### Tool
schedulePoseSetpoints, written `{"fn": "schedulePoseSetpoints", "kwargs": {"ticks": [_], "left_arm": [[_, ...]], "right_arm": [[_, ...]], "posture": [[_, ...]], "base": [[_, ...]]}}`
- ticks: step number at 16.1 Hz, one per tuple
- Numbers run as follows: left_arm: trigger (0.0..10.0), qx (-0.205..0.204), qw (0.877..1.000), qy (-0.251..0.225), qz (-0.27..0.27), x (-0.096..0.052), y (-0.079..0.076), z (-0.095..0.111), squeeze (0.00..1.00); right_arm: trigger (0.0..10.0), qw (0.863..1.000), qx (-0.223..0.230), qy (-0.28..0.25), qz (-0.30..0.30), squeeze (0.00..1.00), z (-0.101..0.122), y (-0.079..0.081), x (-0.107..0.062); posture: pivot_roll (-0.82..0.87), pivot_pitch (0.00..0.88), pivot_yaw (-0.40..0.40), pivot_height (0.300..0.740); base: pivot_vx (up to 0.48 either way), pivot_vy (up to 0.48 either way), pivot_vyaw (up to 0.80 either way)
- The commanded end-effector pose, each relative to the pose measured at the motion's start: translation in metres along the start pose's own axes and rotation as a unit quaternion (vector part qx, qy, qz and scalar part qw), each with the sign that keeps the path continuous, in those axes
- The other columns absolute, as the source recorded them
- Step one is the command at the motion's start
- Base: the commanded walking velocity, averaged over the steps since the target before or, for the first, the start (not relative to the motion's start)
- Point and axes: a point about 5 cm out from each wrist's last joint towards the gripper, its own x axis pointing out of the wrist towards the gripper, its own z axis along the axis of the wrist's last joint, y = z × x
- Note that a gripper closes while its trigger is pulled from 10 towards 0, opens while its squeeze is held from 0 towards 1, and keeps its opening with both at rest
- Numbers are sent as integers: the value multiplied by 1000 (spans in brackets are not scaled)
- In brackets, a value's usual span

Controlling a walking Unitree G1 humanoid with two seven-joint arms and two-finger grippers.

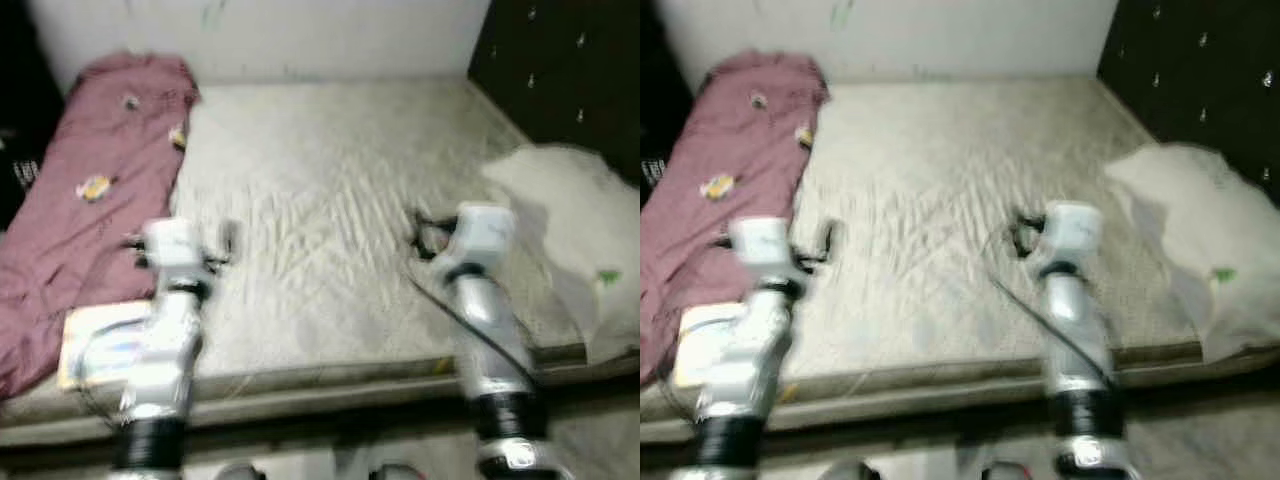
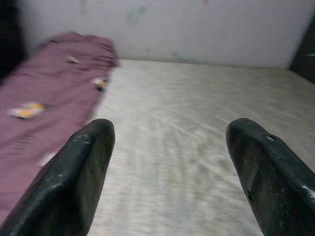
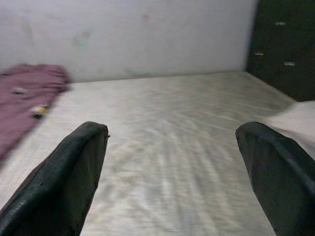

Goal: Clean up the room

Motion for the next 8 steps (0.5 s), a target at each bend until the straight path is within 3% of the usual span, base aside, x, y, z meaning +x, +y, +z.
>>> {"fn": "schedulePoseSetpoints", "kwargs": {"ticks": [1, 6, 8], "left_arm": [[10000, -7, 1000, -4, -13, 1, -7, 2, 0], [10000, -14, 1000, -9, -17, 1, -10, 3, 0], [10000, -9, 1000, -20, -20, 1, -11, 6, 0]], "right_arm": [[10000, 1000, -7, -3, -12, 0, 3, -10, 1], [10000, 1000, -8, 0, -12, 0, 2, -10, 1], [10000, 1000, -10, 3, -12, 0, 1, -10, 1]], "posture": [[-100, 0, 28, 740], [-100, 0, 25, 740], [-99, 0, 23, 740]], "base": [[0, 469, 0], [0, 465, 0], [0, 129, 0]]}}
